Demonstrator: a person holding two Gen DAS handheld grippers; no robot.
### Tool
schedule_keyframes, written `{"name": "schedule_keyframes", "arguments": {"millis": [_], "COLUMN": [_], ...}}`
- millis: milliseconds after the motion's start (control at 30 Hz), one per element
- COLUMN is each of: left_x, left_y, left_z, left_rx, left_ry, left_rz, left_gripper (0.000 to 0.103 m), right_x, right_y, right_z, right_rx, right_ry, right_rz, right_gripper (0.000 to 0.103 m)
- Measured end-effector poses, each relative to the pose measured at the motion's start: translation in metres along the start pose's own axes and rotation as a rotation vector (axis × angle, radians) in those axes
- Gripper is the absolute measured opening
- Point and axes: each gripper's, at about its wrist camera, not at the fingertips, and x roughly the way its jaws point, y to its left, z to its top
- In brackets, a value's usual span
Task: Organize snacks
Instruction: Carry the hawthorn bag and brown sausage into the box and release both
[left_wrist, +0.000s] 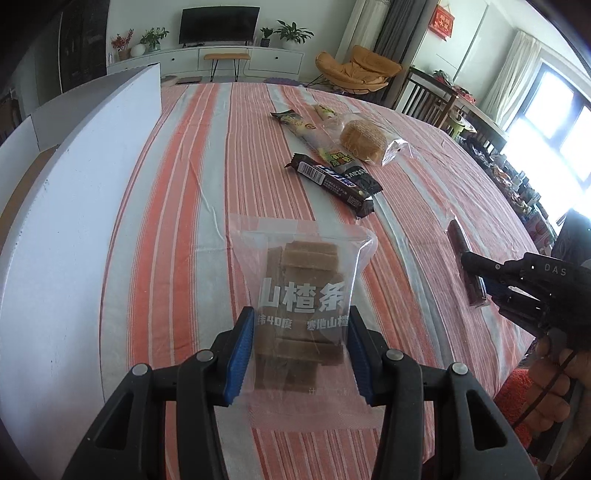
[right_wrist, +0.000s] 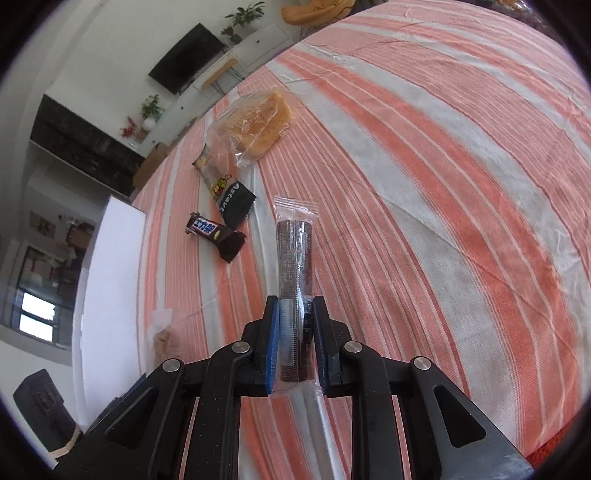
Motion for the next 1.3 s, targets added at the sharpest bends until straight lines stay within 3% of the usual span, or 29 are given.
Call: {"name": "schedule_keyframes", "arguments": {"millis": [133, 233, 300, 433, 567, 667, 800, 933, 1033, 1067, 1133, 1167, 1200, 1300], "left_x": [-0.017, -0.032, -0.047, -0.083, -0.131, -0.171, -0.208, -0.216, -0.206, -0.199, -0.187, -0.181, -0.178, -0.171], "left_y": [-0.007, -0.015, -0.02, -0.019, 0.006, 0.038, 0.097, 0.159, 0.196, 0.206, 0.221, 0.225, 0.226, 0.217], "left_z": [0.002, 0.007, 0.01, 0.017, 0.027, 0.034, 0.039, 0.03, 0.015, 0.011, 0.005, 0.001, -0.001, 0.002], "left_rx": [-0.013, -0.008, -0.006, -0.032, -0.106, -0.141, -0.222, -0.306, -0.352, -0.368, -0.385, -0.392, -0.394, -0.37], "left_ry": [-0.024, -0.044, -0.07, -0.129, -0.201, -0.296, -0.371, -0.376, -0.36, -0.344, -0.312, -0.305, -0.307, -0.331], "left_rz": [-0.042, -0.084, -0.112, -0.182, -0.229, -0.17, -0.021, 0.169, 0.313, 0.375, 0.448, 0.472, 0.477, 0.452], "left_gripper": [0.047, 0.047, 0.047, 0.047, 0.047, 0.047, 0.047, 0.047, 0.048, 0.054, 0.074, 0.085, 0.086, 0.089], "right_x": [-0.013, -0.017, -0.022, -0.024, -0.025, -0.03, -0.035, -0.022, 0.006, 0.017, 0.04, 0.047, 0.049, 0.043], "right_y": [-0.023, -0.03, -0.029, -0.004, 0.044, 0.096, 0.18, 0.266, 0.316, 0.329, 0.34, 0.338, 0.331, 0.284], "right_z": [0.003, 0.007, 0.01, 0.009, 0.003, -0.006, -0.033, -0.072, -0.103, -0.113, -0.13, -0.135, -0.138, -0.129], "right_rx": [0.117, 0.17, 0.16, 0.057, -0.065, -0.166, -0.332, -0.509, -0.644, -0.686, -0.747, -0.765, -0.778, -0.825], "right_ry": [0.037, 0.041, 0.029, 0.021, 0.023, 0.044, 0.092, 0.161, 0.195, 0.206, 0.229, 0.229, 0.202, 0.075], "right_rz": [0.285, 0.41, 0.39, 0.261, 0.217, 0.269, 0.371, 0.449, 0.434, 0.422, 0.383, 0.345, 0.304, 0.169], "right_gripper": [0.018, 0.018, 0.018, 0.018, 0.018, 0.018, 0.018, 0.018, 0.018, 0.018, 0.032, 0.045, 0.067, 0.07]}}
